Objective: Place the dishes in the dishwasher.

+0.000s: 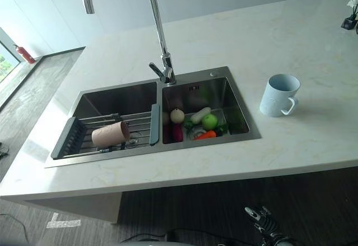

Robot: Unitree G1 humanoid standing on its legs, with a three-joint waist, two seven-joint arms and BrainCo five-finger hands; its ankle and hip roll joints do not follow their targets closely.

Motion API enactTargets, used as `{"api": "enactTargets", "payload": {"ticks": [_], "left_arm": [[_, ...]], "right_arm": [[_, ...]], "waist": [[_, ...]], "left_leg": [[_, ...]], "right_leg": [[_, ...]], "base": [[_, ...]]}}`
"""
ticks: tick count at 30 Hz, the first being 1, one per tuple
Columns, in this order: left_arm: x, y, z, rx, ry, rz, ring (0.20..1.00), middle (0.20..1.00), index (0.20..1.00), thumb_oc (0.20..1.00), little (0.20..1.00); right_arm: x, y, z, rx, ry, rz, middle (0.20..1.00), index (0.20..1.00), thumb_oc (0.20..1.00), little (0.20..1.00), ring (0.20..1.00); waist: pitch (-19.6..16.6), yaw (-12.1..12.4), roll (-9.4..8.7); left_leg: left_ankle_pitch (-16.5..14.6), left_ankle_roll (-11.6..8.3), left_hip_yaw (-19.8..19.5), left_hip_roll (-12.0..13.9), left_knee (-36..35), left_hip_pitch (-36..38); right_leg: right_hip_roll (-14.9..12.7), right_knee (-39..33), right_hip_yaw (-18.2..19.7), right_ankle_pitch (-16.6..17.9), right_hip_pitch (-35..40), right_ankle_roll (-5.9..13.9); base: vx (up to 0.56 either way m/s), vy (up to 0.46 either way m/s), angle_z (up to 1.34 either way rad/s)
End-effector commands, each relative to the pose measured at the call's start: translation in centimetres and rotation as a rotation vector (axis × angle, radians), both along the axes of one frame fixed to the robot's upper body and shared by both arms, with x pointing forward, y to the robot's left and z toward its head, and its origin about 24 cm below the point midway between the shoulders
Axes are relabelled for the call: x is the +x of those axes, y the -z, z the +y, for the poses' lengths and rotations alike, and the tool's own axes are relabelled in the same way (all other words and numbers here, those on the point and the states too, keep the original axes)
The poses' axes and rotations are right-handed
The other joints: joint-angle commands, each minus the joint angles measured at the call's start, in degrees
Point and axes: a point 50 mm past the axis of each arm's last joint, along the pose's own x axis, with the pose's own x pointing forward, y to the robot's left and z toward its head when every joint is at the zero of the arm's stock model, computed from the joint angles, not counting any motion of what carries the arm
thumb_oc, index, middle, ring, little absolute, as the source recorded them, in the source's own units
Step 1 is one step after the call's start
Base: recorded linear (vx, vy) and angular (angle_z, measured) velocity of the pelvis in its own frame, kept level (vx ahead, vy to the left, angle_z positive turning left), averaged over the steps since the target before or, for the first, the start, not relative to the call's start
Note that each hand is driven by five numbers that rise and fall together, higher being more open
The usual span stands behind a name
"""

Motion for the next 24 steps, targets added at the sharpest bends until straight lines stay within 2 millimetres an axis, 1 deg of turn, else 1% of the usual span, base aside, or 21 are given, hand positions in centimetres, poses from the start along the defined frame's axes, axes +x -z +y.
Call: {"api": "enactTargets", "payload": {"ticks": [1,2,4,5,7,8,9,11,13,14,15,16,17,18,20,22,23,24], "left_arm": [[3.1,-6.4,5.1,0.365,-0.08,-0.159,1.0,1.0,1.0,1.0,1.0],[3.7,-8.5,6.3,0.451,-0.079,-0.197,1.0,1.0,1.0,1.0,1.0],[4.7,-12.4,7.9,0.626,-0.063,-0.225,1.0,1.0,1.0,1.0,1.0],[5.1,-14.9,8.6,0.746,-0.053,-0.235,1.0,1.0,1.0,1.0,1.0],[6.0,-18.8,9.4,0.916,0.0,-0.222,1.0,1.0,1.0,1.0,1.0],[6.9,-20.5,9.6,0.984,0.039,-0.236,1.0,1.0,1.0,1.0,1.0],[8.0,-22.0,9.5,1.038,0.085,-0.252,1.0,1.0,1.0,1.0,1.0],[11.0,-24.5,8.9,1.132,0.22,-0.286,1.0,1.0,1.0,1.0,1.0],[14.2,-26.7,7.5,1.202,0.367,-0.313,1.0,1.0,1.0,1.0,1.0],[16.4,-27.8,6.2,1.23,0.473,-0.342,1.0,1.0,1.0,1.0,1.0],[19.0,-28.5,4.3,1.199,0.587,-0.429,1.0,1.0,1.0,1.0,1.0],[21.0,-28.4,2.3,1.184,0.675,-0.464,1.0,1.0,1.0,1.0,1.0],[22.8,-28.1,0.2,1.176,0.766,-0.503,1.0,1.0,1.0,1.0,1.0],[24.3,-27.7,-1.9,1.163,0.878,-0.506,1.0,1.0,1.0,1.0,1.0],[25.2,-27.2,-3.1,1.144,0.964,-0.499,1.0,1.0,1.0,1.0,1.0],[27.1,-26.1,-6.0,1.139,1.11,-0.482,1.0,1.0,1.0,1.0,1.0],[27.5,-26.1,-6.9,1.145,1.15,-0.498,1.0,1.0,1.0,1.0,1.0],[27.8,-26.1,-7.2,1.146,1.173,-0.498,1.0,1.0,1.0,1.0,1.0]], "right_arm": [[3.5,-0.3,2.3,0.033,-0.039,-0.098,1.0,1.0,1.0,1.0,1.0],[3.4,-0.2,2.5,0.032,-0.043,-0.088,1.0,1.0,1.0,1.0,1.0],[3.0,0.1,2.7,0.033,-0.043,-0.072,1.0,1.0,1.0,1.0,1.0],[2.8,0.2,2.8,0.032,-0.044,-0.062,1.0,1.0,1.0,1.0,1.0],[2.4,0.3,2.8,0.032,-0.05,-0.045,1.0,1.0,1.0,1.0,1.0],[2.2,0.4,2.9,0.031,-0.056,-0.038,1.0,1.0,1.0,1.0,1.0],[2.1,0.5,2.9,0.03,-0.061,-0.03,1.0,1.0,1.0,1.0,1.0],[1.8,0.6,3.1,0.033,-0.071,-0.019,1.0,1.0,1.0,1.0,1.0],[1.7,0.7,3.4,0.039,-0.081,-0.013,1.0,1.0,1.0,1.0,1.0],[1.7,0.8,3.7,0.041,-0.093,-0.009,1.0,1.0,1.0,1.0,1.0],[1.6,0.9,4.1,0.043,-0.11,-0.001,1.0,1.0,1.0,1.0,1.0],[1.4,1.0,4.4,0.043,-0.127,0.01,1.0,1.0,1.0,1.0,1.0],[1.1,1.2,4.8,0.041,-0.144,0.027,1.0,1.0,1.0,1.0,1.0],[0.6,1.4,4.9,0.043,-0.156,0.043,1.0,1.0,1.0,1.0,1.0],[0.3,1.5,5.1,0.044,-0.164,0.052,1.0,1.0,1.0,1.0,1.0],[0.1,1.5,5.2,0.043,-0.187,0.058,1.0,1.0,1.0,1.0,1.0],[0.2,1.4,5.2,0.041,-0.192,0.054,1.0,1.0,1.0,1.0,1.0],[0.2,1.4,5.2,0.04,-0.194,0.051,1.0,1.0,1.0,1.0,1.0]], "waist": [[3.1,1.2,-3.67],[2.9,1.4,-3.67],[2.7,1.7,-3.75],[2.4,1.8,-3.87],[2.3,1.7,-3.89],[2.2,1.6,-3.91],[2.1,1.5,-3.92],[1.8,1.2,-3.96],[1.4,1.0,-4.17],[1.4,0.8,-4.3],[1.3,0.6,-4.58],[1.4,0.3,-4.84],[1.5,-0.1,-5.25],[1.7,-0.6,-5.7],[1.8,-1.0,-6.02],[2.8,-1.8,-6.71],[3.2,-2.0,-6.82],[3.4,-2.1,-6.88]], "left_leg": [[-4.6,-0.49,0.9,-0.1,0.3,0.6],[-4.7,-0.5,1.0,-0.1,0.3,0.6],[-4.7,-0.52,1.1,0.0,0.3,0.7],[-5.8,-0.79,0.7,0.1,0.3,1.2],[-5.9,-0.93,0.8,0.1,0.3,1.3],[-6.0,-0.98,0.9,0.1,0.3,1.3],[-6.1,-1.03,1.0,0.1,0.3,1.4],[-6.2,-1.14,1.0,0.0,0.3,1.6],[-6.4,-1.25,1.1,-0.1,0.3,1.7],[-5.5,-1.06,1.7,-0.3,0.3,1.2],[-5.6,-1.05,1.7,-0.3,0.3,1.2],[-5.7,-1.09,1.6,-0.4,0.3,1.3],[-5.8,-1.09,1.9,-0.4,0.3,1.4],[-5.7,-1.12,2.3,-0.4,0.3,1.5],[-5.7,-1.09,2.7,-0.3,0.3,1.5],[-5.4,-0.86,3.4,-0.1,0.3,1.0],[-5.2,-0.83,3.5,0.0,0.3,0.6],[-5.1,-0.82,3.6,0.0,0.3,0.5]], "right_leg": [[-1.6,2.2,0.9,-6.3,-0.5,1.38],[-1.5,2.0,0.8,-6.2,-0.3,1.39],[-1.5,1.6,0.6,-6.0,-0.1,1.49],[-1.3,1.2,1.3,-6.7,0.6,1.8],[-1.1,1.0,1.4,-6.6,0.7,1.93],[-1.1,1.0,1.4,-6.6,0.8,2.0],[-1.1,0.9,1.4,-6.6,0.8,2.05],[-1.0,0.8,1.5,-6.6,1.1,2.1],[-1.0,0.5,1.5,-6.5,1.3,2.27],[-1.1,0.6,0.8,-5.6,0.7,2.13],[-1.1,0.6,1.0,-5.6,0.6,2.23],[-1.1,0.6,1.3,-5.5,0.6,2.37],[-1.1,0.6,1.6,-5.3,0.6,2.58],[-1.2,0.6,1.7,-5.1,0.5,2.89],[-1.2,0.7,2.0,-4.9,0.3,3.02],[-1.1,1.3,2.9,-4.6,-0.8,3.17],[-1.1,1.5,3.2,-4.5,-1.4,3.17],[-1.1,1.5,3.4,-4.5,-1.7,3.16]], "base": [[0.0,0.0,0.0],[0.0,0.0,0.0],[0.04,-0.011,0.0],[0.07,-0.015,-0.01],[0.03,-0.004,0.0],[0.0,0.0,0.0],[0.0,0.0,0.0],[0.04,0.032,0.02],[0.01,0.035,0.04],[-0.02,0.047,0.03],[-0.01,0.066,-0.02],[0.07,0.079,-0.1],[0.07,0.094,-0.12],[0.07,0.08,-0.15],[0.03,0.047,-0.23],[-0.02,0.054,-0.14],[-0.05,0.044,0.0],[-0.05,0.032,-0.01]]}}
